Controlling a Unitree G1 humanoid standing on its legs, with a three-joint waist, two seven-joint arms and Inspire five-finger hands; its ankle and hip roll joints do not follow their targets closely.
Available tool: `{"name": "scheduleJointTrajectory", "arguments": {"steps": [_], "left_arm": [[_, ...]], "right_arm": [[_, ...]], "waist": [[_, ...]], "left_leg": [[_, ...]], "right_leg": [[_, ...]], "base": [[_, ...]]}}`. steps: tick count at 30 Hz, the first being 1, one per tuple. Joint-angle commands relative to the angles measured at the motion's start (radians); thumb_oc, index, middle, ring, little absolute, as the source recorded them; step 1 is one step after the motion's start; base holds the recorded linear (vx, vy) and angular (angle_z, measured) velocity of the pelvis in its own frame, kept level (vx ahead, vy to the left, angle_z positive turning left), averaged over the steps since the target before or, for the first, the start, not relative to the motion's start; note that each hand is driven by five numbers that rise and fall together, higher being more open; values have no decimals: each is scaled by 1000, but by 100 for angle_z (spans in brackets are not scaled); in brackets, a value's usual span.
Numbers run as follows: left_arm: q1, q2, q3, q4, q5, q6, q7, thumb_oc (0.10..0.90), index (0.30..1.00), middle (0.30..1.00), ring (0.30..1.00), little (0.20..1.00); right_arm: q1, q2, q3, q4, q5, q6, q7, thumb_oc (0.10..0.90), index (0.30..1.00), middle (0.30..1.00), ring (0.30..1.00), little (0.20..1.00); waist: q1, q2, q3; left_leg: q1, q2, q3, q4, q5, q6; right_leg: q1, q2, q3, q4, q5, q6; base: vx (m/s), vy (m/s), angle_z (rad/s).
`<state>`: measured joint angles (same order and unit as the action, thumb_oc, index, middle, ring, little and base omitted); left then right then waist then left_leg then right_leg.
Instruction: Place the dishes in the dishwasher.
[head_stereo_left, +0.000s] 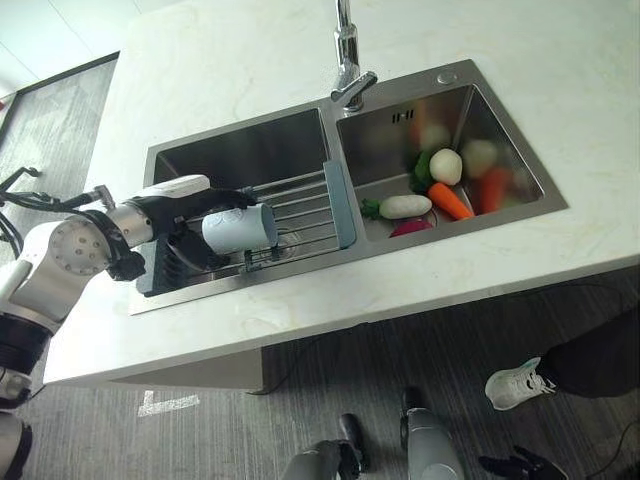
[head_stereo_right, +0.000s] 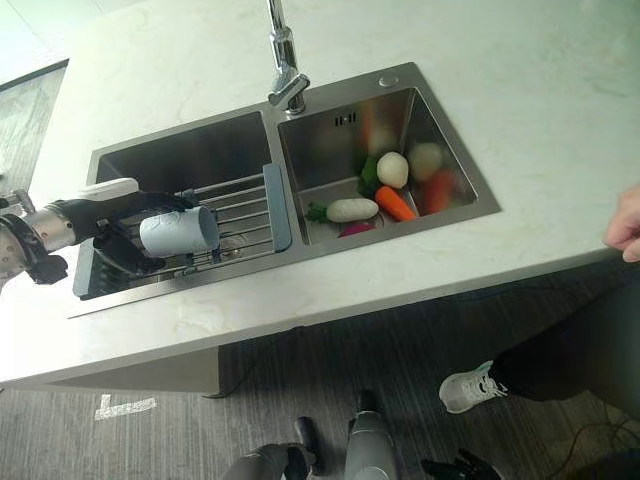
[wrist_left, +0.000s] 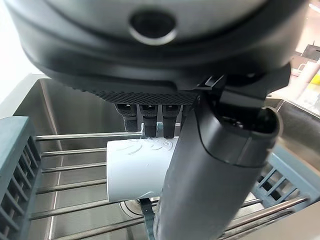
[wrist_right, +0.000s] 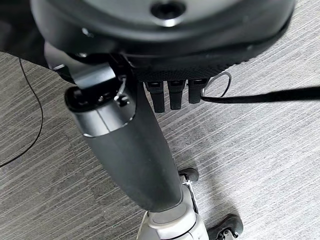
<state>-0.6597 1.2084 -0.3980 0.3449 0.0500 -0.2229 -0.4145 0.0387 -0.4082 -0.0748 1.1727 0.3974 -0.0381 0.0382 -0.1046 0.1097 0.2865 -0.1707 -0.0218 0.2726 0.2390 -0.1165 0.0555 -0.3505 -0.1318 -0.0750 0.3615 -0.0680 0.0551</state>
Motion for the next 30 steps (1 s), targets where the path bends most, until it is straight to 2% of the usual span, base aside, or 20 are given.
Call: {"name": "scheduleJointTrajectory", "arguments": {"steps": [1,5,15,30], "left_arm": [[-77,80,113,51,31,-16,83,800,900,900,900,900],[-68,83,127,61,57,-23,147,800,900,900,900,900],[-33,63,155,94,94,-12,214,800,900,900,900,900],[-89,27,117,109,62,2,222,800,900,900,900,900]], "right_arm": [[44,-44,-3,-14,42,-23,7,800,900,900,900,900],[45,-32,9,-25,43,-26,4,800,900,900,900,900],[39,-32,21,-52,50,-24,3,800,900,900,900,900],[22,-25,37,-92,71,-21,1,800,900,900,900,900]], "waist": [[-4,-11,-52],[0,-16,-46],[2,-22,-24],[-7,-43,28]], "left_leg": [[-49,24,-94,61,-119,-67],[-55,23,-93,61,-116,-65],[-69,22,-95,61,-107,-66],[-98,21,-82,61,-96,-63]], "right_leg": [[79,-96,26,-62,-65,165],[73,-96,19,-62,-62,164],[61,-94,16,-62,-55,160],[21,-97,16,-62,-36,158]], "base": [[0,0,0],[-4,-3,-2],[0,0,0],[-11,-6,-4]]}}
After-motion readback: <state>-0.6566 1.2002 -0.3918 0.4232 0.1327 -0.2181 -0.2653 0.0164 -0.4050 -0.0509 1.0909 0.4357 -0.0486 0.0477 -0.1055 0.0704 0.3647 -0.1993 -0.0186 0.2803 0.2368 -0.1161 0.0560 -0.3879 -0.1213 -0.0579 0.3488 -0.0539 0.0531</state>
